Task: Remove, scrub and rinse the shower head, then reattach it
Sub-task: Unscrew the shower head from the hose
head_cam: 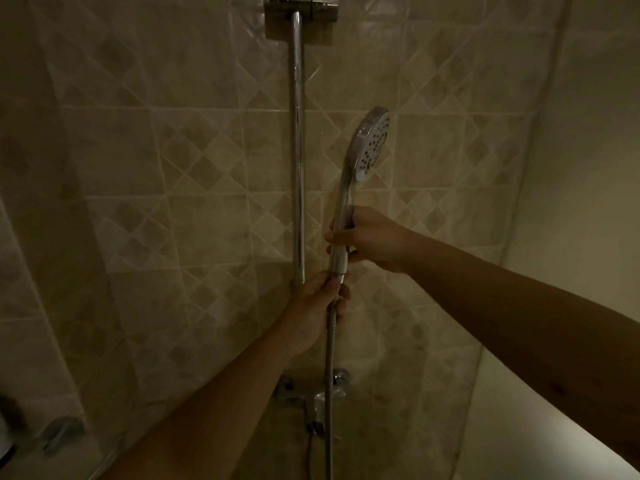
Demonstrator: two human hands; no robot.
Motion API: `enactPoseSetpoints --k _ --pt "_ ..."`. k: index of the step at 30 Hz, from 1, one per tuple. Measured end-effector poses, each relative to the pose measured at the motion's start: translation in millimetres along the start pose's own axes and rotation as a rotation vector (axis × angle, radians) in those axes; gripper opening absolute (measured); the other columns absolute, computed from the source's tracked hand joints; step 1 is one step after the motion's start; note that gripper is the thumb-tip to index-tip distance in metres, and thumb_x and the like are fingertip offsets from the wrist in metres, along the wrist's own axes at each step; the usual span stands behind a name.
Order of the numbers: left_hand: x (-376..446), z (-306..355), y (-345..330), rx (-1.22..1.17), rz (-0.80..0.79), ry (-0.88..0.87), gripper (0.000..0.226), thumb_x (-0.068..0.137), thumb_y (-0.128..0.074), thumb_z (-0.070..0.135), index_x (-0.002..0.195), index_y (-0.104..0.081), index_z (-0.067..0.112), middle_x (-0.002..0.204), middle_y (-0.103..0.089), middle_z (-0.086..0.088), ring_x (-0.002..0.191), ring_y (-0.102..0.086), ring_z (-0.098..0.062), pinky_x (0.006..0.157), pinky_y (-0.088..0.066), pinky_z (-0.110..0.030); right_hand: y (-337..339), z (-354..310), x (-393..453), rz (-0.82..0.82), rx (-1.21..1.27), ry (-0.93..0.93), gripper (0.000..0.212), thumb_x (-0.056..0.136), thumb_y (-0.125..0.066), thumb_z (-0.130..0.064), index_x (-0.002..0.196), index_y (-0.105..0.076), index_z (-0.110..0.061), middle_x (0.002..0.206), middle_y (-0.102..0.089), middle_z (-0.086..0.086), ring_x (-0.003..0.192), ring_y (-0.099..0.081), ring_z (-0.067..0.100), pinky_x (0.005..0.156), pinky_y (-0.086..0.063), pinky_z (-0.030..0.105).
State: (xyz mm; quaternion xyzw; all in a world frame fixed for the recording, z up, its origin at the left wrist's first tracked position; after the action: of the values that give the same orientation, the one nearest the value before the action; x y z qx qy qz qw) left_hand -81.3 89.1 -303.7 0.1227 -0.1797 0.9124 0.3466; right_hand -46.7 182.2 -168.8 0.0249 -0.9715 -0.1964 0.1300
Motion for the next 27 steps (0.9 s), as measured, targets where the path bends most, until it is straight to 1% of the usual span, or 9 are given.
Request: enactPoseSetpoints --k 5,7,10,12,14,18,20,23,27 --pt "1 5 -3 0.33 0.217 -0.117 0.013 0.08 -0.067 0.033 0.09 -0.058 0.031 0.065 -0.056 0.014 0.058 -0.049 -0.007 0.052 -0.043 -0.021 -3 3 2 0.03 0.02 -0.01 0.013 0.088 -0.068 -0.012 0.097 -0.058 -0.012 0.088 -0.067 0.004 0.094 -0.07 0.022 0.089 -0.056 0.051" --pt "0 4 -3 0.181 0.196 -0.112 0.007 0.084 -0.063 0.027 0.09 -0.06 0.024 0.07 -0.062 0.007 0.056 -0.049 -0.009 0.052 -0.042 -0.022 -2 3 3 0.034 0.03 -0.028 0.016 0.088 -0.068 -0.012 0.101 -0.058 -0.011 0.091 -0.068 0.004 0.095 -0.07 0.021 0.09 -0.055 0.051" --pt "-1 -1 -6 -0.147 -0.012 0.043 0.021 0.089 -0.061 0.028 0.103 -0.066 0.013 0.088 -0.07 -0.005 0.062 -0.055 -0.009 0.06 -0.048 -0.023 -2 3 1 -0.003 0.02 -0.026 0.013 0.088 -0.067 -0.012 0.097 -0.059 -0.013 0.093 -0.067 0.003 0.097 -0.07 0.022 0.091 -0.055 0.05" --pt "-5 -2 -7 -0.219 -0.106 0.105 0.028 0.086 -0.067 0.032 0.108 -0.069 0.015 0.091 -0.069 -0.005 0.063 -0.055 -0.01 0.062 -0.048 -0.026 -3 4 -1 -0.027 0.004 -0.012 0.011 0.088 -0.066 -0.01 0.095 -0.058 -0.013 0.092 -0.066 0.004 0.099 -0.069 0.025 0.091 -0.054 0.051" --pt "-4 -3 -5 -0.165 -0.051 0.069 0.028 0.079 -0.074 0.037 0.102 -0.068 0.023 0.081 -0.065 0.0 0.058 -0.051 -0.009 0.057 -0.045 -0.024 -5 5 -1 -0.022 0.01 -0.006 0.012 0.088 -0.066 -0.009 0.096 -0.057 -0.012 0.092 -0.065 0.006 0.101 -0.068 0.027 0.091 -0.055 0.051" --pt "-1 0 1 0.176 0.225 -0.086 0.012 0.074 -0.07 0.036 0.082 -0.062 0.039 0.063 -0.056 0.008 0.051 -0.046 -0.007 0.049 -0.04 -0.022 -6 6 0 0.006 0.052 -0.015 0.014 0.088 -0.066 -0.009 0.098 -0.057 -0.01 0.092 -0.065 0.006 0.096 -0.069 0.023 0.088 -0.057 0.045" --pt "-1 -2 0 0.044 0.173 -0.077 0.007 0.078 -0.071 0.031 0.085 -0.067 0.032 0.072 -0.065 0.003 0.055 -0.051 -0.008 0.051 -0.043 -0.022 -4 3 1 0.003 0.037 -0.008 0.013 0.088 -0.066 -0.011 0.098 -0.058 -0.01 0.09 -0.066 0.004 0.092 -0.071 0.019 0.084 -0.058 0.042" --pt "-2 -6 -2 -0.262 -0.017 0.078 0.033 0.08 -0.07 0.035 0.105 -0.068 0.014 0.084 -0.069 -0.002 0.06 -0.055 -0.009 0.057 -0.049 -0.026 -4 1 1 -0.019 0.028 -0.012 0.012 0.088 -0.066 -0.012 0.098 -0.059 -0.012 0.091 -0.067 0.003 0.091 -0.072 0.017 0.081 -0.059 0.038" --pt "-1 -6 -3 -0.242 -0.012 0.079 0.034 0.086 -0.064 0.029 0.114 -0.059 0.011 0.079 -0.062 -0.001 0.058 -0.052 -0.01 0.057 -0.046 -0.027 -10 1 4 -0.013 0.01 -0.015 0.013 0.088 -0.066 -0.008 0.093 -0.056 -0.015 0.093 -0.064 0.006 0.097 -0.069 0.024 0.081 -0.059 0.039"
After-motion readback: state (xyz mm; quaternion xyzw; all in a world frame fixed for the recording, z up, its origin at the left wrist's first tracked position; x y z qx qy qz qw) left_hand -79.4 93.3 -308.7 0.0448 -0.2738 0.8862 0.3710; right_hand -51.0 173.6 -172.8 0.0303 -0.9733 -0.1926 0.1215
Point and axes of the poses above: each hand's wrist, its own x-axis towards the middle knuckle, its own y-axis out of the back of the hand, z = x × y, the point moved 6 cm from there along x, towards the middle knuckle
